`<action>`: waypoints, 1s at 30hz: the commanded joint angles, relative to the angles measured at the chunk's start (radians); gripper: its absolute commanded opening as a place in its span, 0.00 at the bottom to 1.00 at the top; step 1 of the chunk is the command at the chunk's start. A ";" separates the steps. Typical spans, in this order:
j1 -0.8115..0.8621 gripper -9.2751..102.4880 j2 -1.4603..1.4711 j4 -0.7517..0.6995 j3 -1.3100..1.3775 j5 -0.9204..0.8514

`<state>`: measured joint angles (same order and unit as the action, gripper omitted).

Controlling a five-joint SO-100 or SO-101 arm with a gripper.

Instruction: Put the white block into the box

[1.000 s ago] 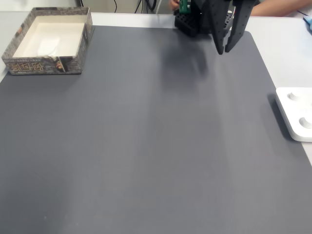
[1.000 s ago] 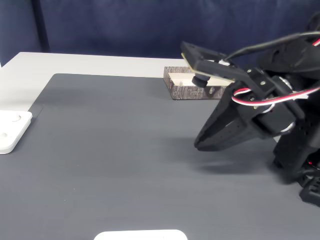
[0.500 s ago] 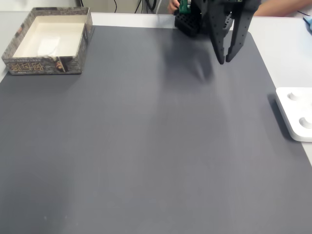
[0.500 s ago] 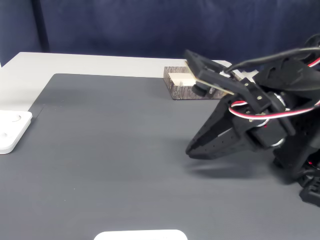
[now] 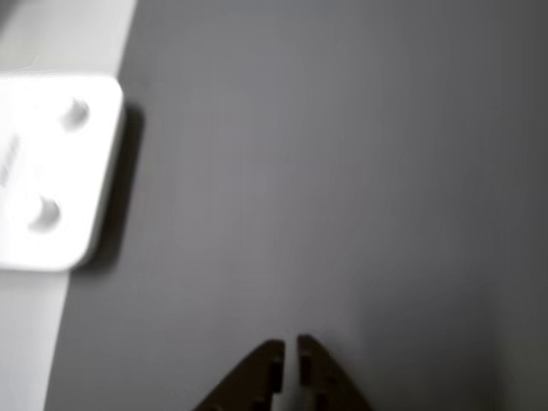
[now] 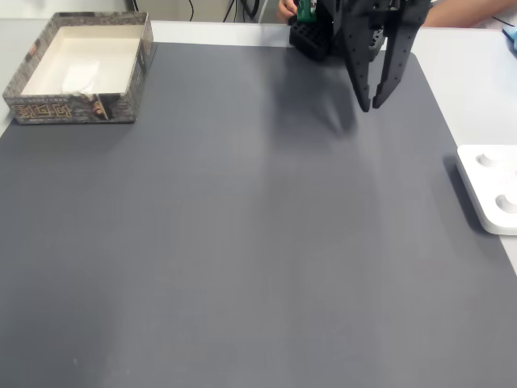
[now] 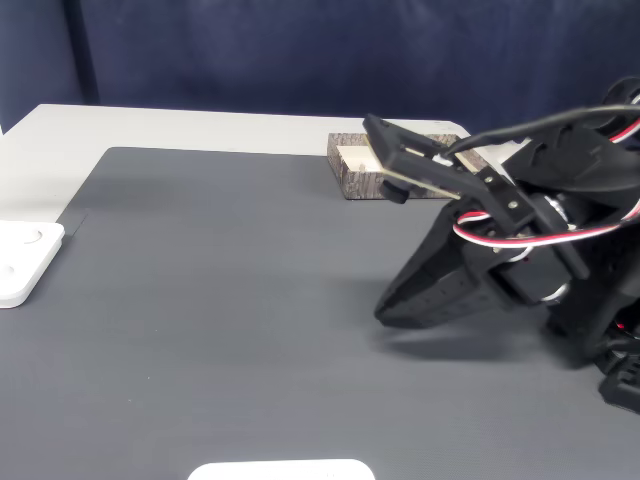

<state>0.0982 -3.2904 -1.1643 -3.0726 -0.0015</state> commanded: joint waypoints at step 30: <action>0.008 0.07 -0.034 -0.164 -0.020 -0.048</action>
<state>0.0982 -3.2904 -1.3254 -3.0726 -0.0399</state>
